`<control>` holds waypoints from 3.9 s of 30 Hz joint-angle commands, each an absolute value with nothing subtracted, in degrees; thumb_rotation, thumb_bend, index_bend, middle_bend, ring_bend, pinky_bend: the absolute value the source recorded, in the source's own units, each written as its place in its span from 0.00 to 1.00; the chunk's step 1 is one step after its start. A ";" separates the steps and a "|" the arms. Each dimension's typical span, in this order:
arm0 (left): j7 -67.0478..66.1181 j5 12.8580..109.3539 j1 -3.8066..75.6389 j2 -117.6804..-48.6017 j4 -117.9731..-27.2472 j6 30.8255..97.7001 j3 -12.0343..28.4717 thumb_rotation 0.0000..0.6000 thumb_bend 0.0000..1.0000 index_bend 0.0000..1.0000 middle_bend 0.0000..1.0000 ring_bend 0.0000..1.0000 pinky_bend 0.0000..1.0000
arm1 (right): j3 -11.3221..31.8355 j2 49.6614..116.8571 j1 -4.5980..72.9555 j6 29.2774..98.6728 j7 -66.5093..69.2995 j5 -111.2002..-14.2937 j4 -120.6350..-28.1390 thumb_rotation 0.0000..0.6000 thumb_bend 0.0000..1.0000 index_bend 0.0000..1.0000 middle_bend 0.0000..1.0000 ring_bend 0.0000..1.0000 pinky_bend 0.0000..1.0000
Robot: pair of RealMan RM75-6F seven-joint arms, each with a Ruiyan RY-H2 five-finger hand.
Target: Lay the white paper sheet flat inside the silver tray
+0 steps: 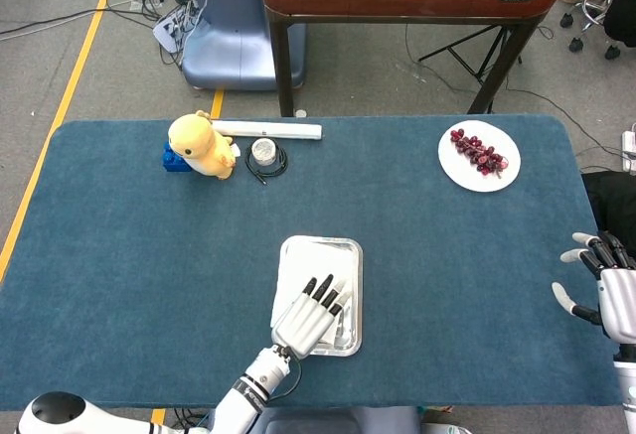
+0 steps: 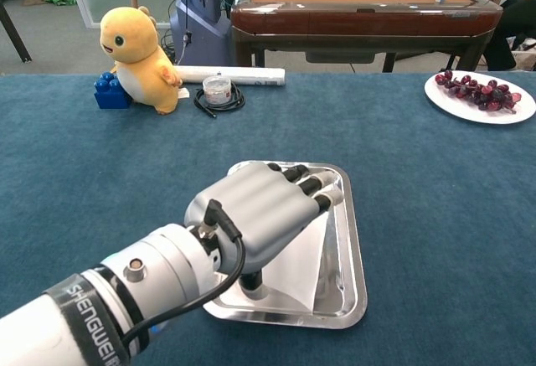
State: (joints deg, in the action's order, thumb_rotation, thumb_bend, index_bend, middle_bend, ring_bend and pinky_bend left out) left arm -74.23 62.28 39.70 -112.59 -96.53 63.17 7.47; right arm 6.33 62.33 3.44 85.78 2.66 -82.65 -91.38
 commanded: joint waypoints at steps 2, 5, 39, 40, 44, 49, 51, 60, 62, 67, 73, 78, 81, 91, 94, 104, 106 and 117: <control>-75.67 57.25 41.55 -110.39 -99.22 61.82 8.11 1.00 0.00 0.02 0.00 0.00 0.13 | 6.36 62.35 3.49 85.63 2.64 -82.51 -91.37 1.00 0.27 0.41 0.24 0.12 0.32; -76.18 55.97 42.62 -109.68 -100.02 62.24 8.00 1.00 0.00 0.00 0.00 0.00 0.13 | 6.39 62.37 3.51 85.59 2.62 -82.43 -91.34 1.00 0.27 0.41 0.24 0.12 0.32; -50.60 63.51 45.80 -87.46 -109.18 55.84 3.94 1.00 0.61 0.31 1.00 0.95 1.00 | 6.35 62.88 3.84 84.71 1.37 -81.76 -91.10 1.00 0.27 0.41 0.24 0.12 0.32; -50.46 63.00 46.09 -86.66 -109.43 55.22 3.62 1.00 0.63 0.30 1.00 0.96 1.00 | 6.36 62.90 3.85 84.67 1.33 -81.68 -91.09 1.00 0.27 0.41 0.24 0.12 0.32; -52.18 60.00 47.20 -85.35 -110.11 54.43 2.53 1.00 0.68 0.26 1.00 0.98 1.00 | 6.40 62.94 3.91 84.50 1.23 -81.49 -91.09 1.00 0.27 0.41 0.24 0.12 0.32; -54.37 56.19 48.61 -85.03 -110.92 54.69 1.45 1.00 0.71 0.23 1.00 1.00 1.00 | 6.46 62.91 3.92 84.45 1.35 -81.35 -91.04 1.00 0.27 0.41 0.24 0.12 0.32; -54.67 55.50 48.93 -84.99 -111.04 54.89 0.99 1.00 0.72 0.22 1.00 1.00 1.00 | 6.51 62.88 3.91 84.44 1.44 -81.25 -91.01 1.00 0.27 0.41 0.24 0.12 0.32; -53.40 53.99 49.67 -85.21 -111.08 55.70 -0.74 1.00 0.72 0.20 1.00 1.00 1.00 | 6.59 63.07 4.10 83.94 1.37 -80.83 -90.71 1.00 0.27 0.41 0.24 0.12 0.32; -52.82 54.27 49.76 -85.52 -110.62 55.79 -1.03 1.00 0.72 0.20 1.00 1.00 1.00 | 6.60 63.10 4.13 83.86 1.31 -80.76 -90.67 1.00 0.27 0.41 0.24 0.12 0.32; -51.90 54.34 50.02 -86.13 -109.46 55.56 -2.05 1.00 0.72 0.21 1.00 1.00 1.00 | 6.68 63.08 4.15 83.79 1.50 -80.59 -90.55 1.00 0.27 0.41 0.24 0.12 0.32; -51.70 53.85 50.41 -86.81 -108.61 55.46 -3.06 1.00 0.72 0.21 1.00 1.00 1.00 | 6.80 63.02 4.15 83.77 1.80 -80.40 -90.37 1.00 0.27 0.41 0.24 0.12 0.32; -51.72 53.72 50.70 -87.47 -107.83 55.43 -3.92 1.00 0.72 0.21 1.00 1.00 1.00 | 6.82 62.99 4.15 83.79 1.87 -80.39 -90.37 1.00 0.27 0.41 0.24 0.12 0.32; -51.74 53.72 50.81 -87.69 -107.48 55.66 -4.26 1.00 0.72 0.21 1.00 1.00 1.00 | 6.84 62.98 4.11 83.88 1.89 -80.39 -90.38 1.00 0.27 0.41 0.24 0.12 0.32; -51.87 53.30 51.23 -87.98 -107.14 56.11 -4.97 1.00 0.72 0.21 1.00 1.00 1.00 | 6.87 62.97 4.09 83.94 1.85 -80.37 -90.43 1.00 0.27 0.41 0.24 0.12 0.32; -51.91 53.42 51.35 -88.12 -107.32 56.17 -5.21 1.00 0.72 0.22 1.00 1.00 1.00 | 6.85 62.98 4.10 83.92 1.85 -80.39 -90.44 1.00 0.27 0.41 0.24 0.12 0.32; -51.83 53.68 51.81 -89.33 -107.07 56.10 -5.54 1.00 0.72 0.22 1.00 1.00 1.00 | 6.89 62.89 4.02 84.10 2.00 -80.44 -90.48 1.00 0.27 0.41 0.24 0.12 0.32; -51.89 53.54 51.90 -89.59 -106.88 56.06 -5.65 1.00 0.72 0.22 1.00 1.00 1.00 | 6.91 62.84 4.01 84.12 2.09 -80.44 -90.49 1.00 0.27 0.41 0.24 0.12 0.32; -51.82 53.40 52.20 -90.27 -106.48 56.16 -5.94 1.00 0.72 0.22 1.00 1.00 1.00 | 6.93 62.82 4.00 84.15 2.09 -80.45 -90.51 1.00 0.27 0.41 0.24 0.12 0.32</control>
State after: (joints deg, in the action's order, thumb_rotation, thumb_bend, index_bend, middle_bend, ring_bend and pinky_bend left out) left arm -51.82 53.40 52.20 -90.28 -106.49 56.16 -5.94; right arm 6.93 62.82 4.00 84.15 2.09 -80.45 -90.52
